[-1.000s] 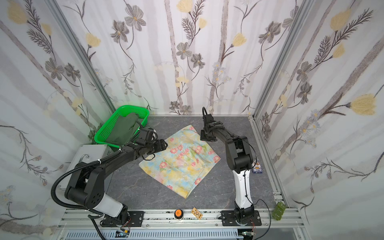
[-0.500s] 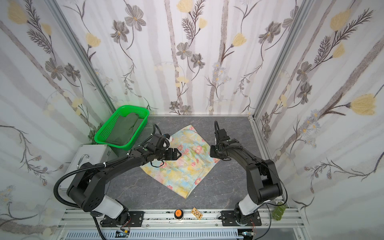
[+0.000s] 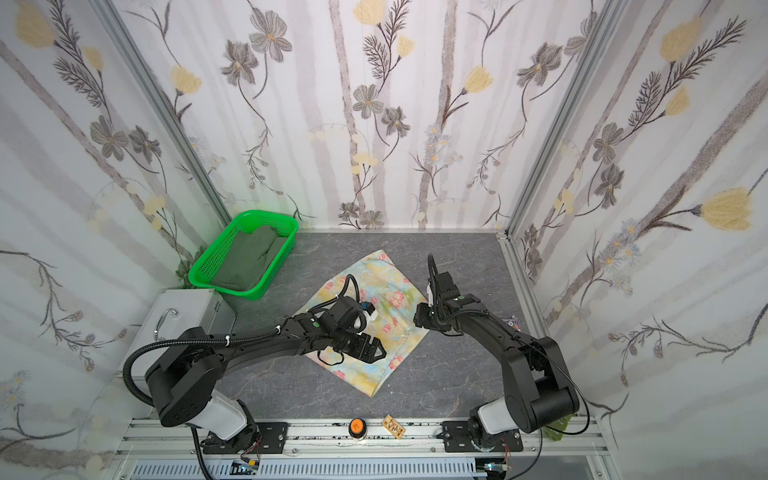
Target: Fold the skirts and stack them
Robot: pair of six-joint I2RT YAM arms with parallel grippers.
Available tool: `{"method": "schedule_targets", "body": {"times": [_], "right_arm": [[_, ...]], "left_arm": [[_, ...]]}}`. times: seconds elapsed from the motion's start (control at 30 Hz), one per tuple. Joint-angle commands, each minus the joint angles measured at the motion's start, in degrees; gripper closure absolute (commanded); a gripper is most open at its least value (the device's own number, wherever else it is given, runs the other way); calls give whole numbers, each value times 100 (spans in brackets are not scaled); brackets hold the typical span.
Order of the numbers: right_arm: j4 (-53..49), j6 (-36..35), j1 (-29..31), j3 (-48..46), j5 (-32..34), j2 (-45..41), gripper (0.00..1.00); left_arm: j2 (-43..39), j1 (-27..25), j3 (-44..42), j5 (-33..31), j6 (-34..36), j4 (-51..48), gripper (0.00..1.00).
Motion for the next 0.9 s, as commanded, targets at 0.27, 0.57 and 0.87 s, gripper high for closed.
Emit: {"method": "schedule_targets", "body": {"times": [0.27,0.57,0.87], "right_arm": [[575,410,526,3,-262,138,49],[747,852,557,-568,-472,-604,44],[993,1022,574,-886,-660,-688,43]], "left_arm": [[720,-558,593,-1424,-214,-464,14],[780,-863,718,-1565,-125,-603,12],[1182,-1222,1056,-2336,-11,-1094,22]]}}
